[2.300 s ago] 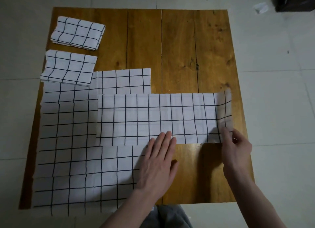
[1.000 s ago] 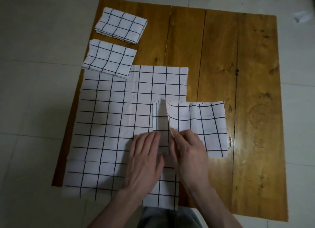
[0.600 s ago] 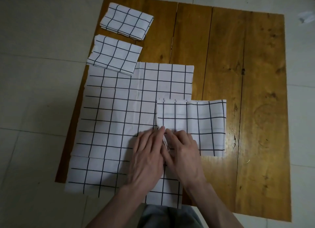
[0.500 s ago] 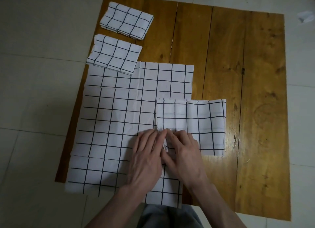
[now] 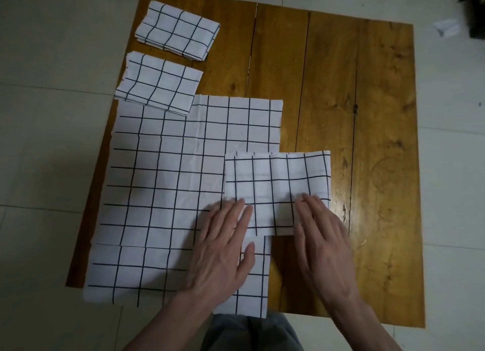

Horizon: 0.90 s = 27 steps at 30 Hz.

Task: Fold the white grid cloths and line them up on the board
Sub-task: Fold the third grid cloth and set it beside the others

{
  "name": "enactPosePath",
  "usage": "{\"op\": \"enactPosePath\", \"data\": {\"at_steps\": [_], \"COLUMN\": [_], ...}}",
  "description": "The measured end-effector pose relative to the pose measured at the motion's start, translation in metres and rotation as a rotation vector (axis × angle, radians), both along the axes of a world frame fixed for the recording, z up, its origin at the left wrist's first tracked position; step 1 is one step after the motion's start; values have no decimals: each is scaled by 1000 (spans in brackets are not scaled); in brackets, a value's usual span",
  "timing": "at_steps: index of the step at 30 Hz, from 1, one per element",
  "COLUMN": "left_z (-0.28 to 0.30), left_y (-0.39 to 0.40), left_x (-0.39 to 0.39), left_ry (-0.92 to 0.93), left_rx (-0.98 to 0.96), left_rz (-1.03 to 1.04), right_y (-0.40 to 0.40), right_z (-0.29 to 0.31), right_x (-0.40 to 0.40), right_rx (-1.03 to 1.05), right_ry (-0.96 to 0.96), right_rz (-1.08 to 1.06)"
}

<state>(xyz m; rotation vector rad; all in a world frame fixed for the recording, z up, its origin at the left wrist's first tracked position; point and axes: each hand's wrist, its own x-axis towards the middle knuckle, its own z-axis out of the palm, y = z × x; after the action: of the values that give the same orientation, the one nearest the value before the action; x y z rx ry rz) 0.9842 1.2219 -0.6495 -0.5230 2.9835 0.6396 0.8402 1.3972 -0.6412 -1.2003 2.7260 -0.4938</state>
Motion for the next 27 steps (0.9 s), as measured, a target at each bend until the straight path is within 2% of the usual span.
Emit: {"op": "enactPosePath", "data": {"at_steps": [4,9,15,21,27], "left_z": [-9,-17,-18,-18,-18], "left_y": [20,23,20,20,23], "left_x": [-5,-10,-8,-6,4], "left_ry": [-88,-191,-216,-225,-216], "left_rx": [-109,-161,-196,-228,-272], "left_rz": [-164,-151,-178,-199,-244], "right_y": [21,31,43,43,42], "right_z": [-13,-24,-33,-35,-25], "right_x": [-6,-14,-24,-26,-19], "right_rx": [128,251,373,394,314], "right_ry": [4,-23,-59,-68,-46], "right_rz": [3,-1,50,67,78]}}
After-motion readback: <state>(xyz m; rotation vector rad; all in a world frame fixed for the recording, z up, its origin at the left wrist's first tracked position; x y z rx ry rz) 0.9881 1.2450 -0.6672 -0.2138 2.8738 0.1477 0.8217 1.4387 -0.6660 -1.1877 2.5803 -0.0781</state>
